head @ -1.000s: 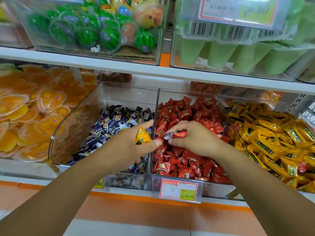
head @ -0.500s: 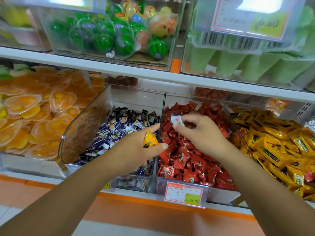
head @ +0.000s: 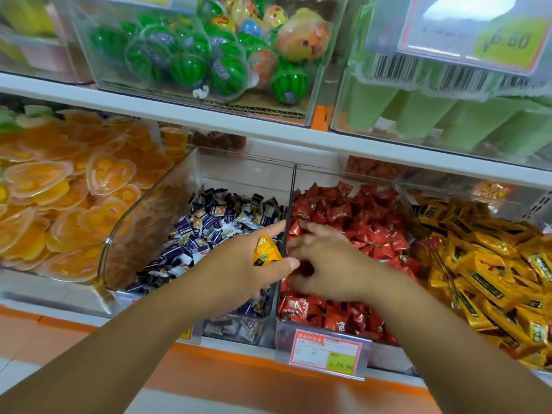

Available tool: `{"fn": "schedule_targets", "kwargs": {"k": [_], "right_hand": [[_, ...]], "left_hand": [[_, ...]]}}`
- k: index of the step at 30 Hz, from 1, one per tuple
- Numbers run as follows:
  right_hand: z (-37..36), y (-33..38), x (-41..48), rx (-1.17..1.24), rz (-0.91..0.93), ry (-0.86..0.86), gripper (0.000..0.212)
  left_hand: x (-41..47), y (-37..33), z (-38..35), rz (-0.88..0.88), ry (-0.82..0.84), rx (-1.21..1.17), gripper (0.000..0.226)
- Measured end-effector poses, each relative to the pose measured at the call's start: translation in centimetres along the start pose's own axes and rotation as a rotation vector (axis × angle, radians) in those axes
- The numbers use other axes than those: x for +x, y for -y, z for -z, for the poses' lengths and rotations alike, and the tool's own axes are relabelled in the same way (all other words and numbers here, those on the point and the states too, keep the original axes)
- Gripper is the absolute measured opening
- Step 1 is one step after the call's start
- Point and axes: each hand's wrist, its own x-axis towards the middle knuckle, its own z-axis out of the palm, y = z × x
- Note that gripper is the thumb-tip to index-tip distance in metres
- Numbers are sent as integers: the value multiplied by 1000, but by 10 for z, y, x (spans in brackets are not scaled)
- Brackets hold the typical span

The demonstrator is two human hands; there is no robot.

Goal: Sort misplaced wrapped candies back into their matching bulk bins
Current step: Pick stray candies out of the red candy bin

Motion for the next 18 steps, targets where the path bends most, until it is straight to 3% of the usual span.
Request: {"fn": "schedule_targets", "kwargs": {"k": [2, 4, 9, 12, 16, 18], "right_hand": [[-12, 1, 1, -183, -44, 66, 40], [-7, -9, -2, -281, -111, 33, 39], [17, -35, -24, -222, -265, 61, 35], [19, -32, -26, -202, -273, 0, 33], [7, -16, -8, -255, -187, -215, 29], [-4, -12, 5, -307, -144, -167, 39]], "left_hand": [[-1, 0, 1, -4, -1, 4, 69], [-3, -2, 2, -12, 2, 18, 68], [-5, -6, 1, -12, 2, 18, 68], [-4, -7, 1, -10, -3, 23, 67], [-5, -7, 0, -13, -25, 28, 67], [-5, -7, 0, -13, -26, 28, 67]]}}
